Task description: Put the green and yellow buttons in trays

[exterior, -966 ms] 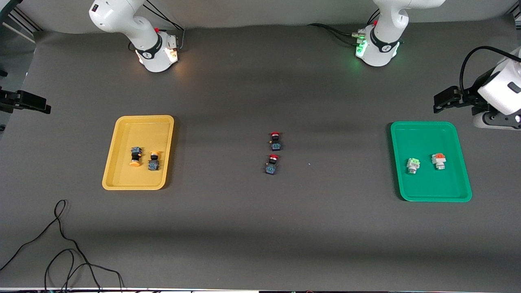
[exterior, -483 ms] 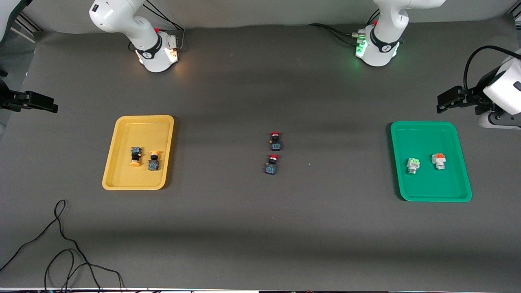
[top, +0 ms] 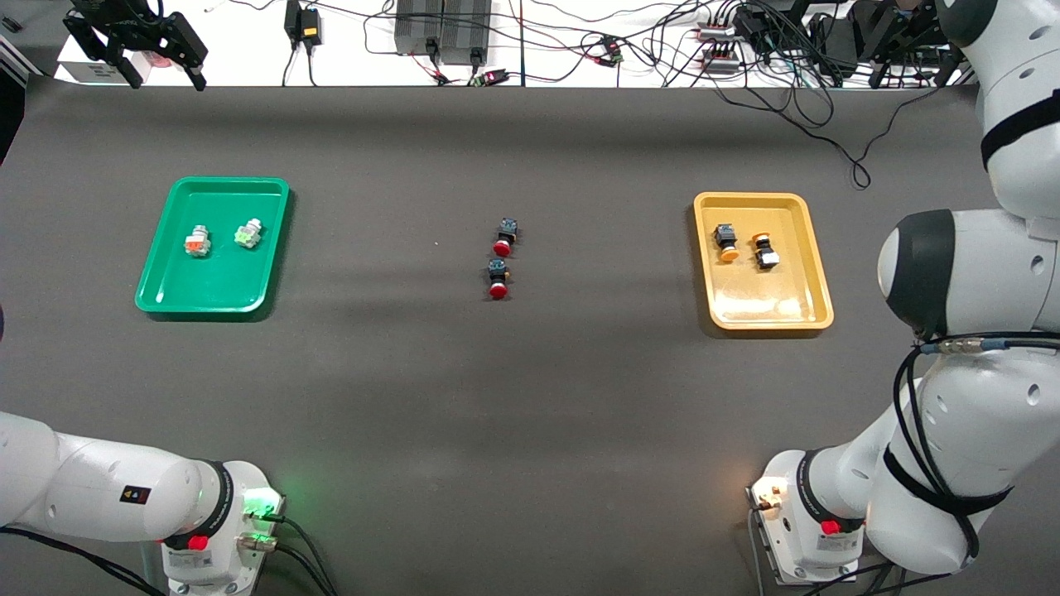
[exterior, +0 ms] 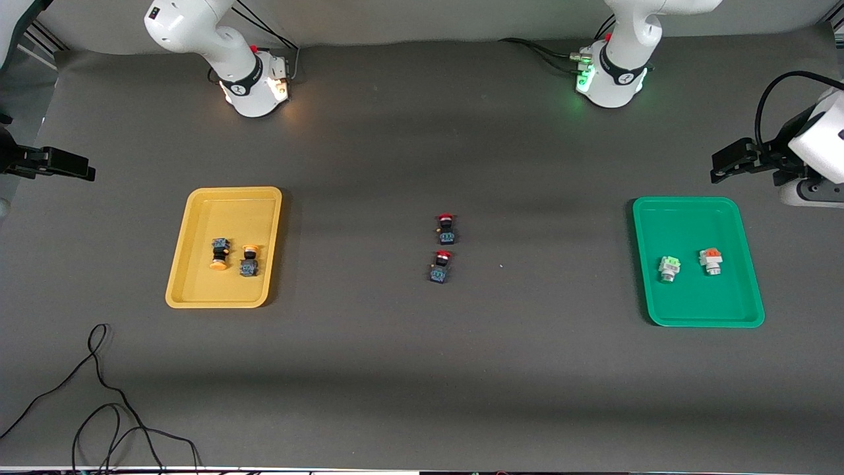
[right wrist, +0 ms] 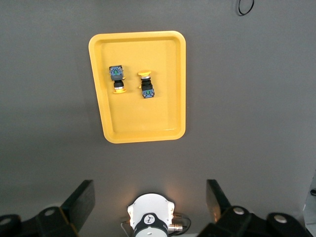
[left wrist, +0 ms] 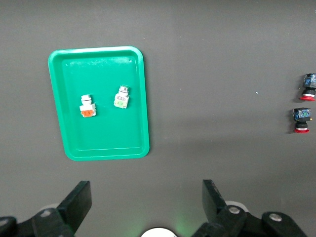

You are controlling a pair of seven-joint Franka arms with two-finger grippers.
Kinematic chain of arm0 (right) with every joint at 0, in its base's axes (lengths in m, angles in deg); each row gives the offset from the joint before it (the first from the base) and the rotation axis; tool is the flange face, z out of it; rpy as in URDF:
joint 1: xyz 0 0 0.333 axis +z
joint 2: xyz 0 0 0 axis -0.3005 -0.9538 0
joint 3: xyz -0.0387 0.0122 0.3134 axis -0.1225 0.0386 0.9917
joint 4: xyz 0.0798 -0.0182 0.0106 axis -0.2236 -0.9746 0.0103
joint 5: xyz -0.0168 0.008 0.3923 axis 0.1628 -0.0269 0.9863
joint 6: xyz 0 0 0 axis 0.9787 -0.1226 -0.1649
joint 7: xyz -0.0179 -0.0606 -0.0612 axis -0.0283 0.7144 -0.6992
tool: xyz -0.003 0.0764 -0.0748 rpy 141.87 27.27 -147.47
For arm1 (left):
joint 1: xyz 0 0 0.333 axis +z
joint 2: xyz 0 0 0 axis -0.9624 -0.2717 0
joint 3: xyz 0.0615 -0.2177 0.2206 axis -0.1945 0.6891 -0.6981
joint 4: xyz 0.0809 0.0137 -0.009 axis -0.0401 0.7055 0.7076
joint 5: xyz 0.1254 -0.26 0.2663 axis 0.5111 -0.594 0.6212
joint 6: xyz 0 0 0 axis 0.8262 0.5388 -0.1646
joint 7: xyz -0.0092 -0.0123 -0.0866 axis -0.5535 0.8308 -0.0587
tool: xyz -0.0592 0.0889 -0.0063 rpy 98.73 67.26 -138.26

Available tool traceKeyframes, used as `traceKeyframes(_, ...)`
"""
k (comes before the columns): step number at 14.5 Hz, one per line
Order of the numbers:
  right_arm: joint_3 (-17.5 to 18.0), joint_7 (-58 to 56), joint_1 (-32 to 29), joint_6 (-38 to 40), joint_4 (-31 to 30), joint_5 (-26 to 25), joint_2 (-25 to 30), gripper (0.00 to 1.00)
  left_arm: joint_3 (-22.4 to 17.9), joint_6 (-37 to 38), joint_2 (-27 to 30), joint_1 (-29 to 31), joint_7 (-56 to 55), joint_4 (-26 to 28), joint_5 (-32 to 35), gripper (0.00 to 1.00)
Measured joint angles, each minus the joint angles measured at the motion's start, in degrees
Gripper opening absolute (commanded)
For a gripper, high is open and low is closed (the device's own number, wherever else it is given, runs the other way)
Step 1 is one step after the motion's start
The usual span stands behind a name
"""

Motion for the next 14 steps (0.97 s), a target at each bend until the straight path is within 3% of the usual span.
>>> traceKeyframes(3, 5.51, 1.4, -5.16, 0.0, 0.12, -0.2, 0.45, 1.0, -0.03, 0.0, 0.0, -0.01, 0.01, 0.0, 0.02, 1.0)
traceKeyframes(5, 11.8, 3.08, -10.09, 0.0, 0.55, -2.01, 1.91, 1.0, -0.06, 0.0, 0.0, -0.02, 0.02, 0.0, 0.03, 1.0)
traceKeyframes(9, 33.06, 11.88, -21.25, 0.05, 1.0, -10.47, 8.86, 1.0, -0.07, 0.0, 0.0, -0.09, 0.03, 0.0, 0.03, 1.0)
traceKeyframes(14, 58.56, 23.73, -36.5, 0.17, 1.02, -14.43, 12.26, 1.0, -0.07, 0.0, 0.0, -0.24, 0.01, -0.02, 0.05, 1.0)
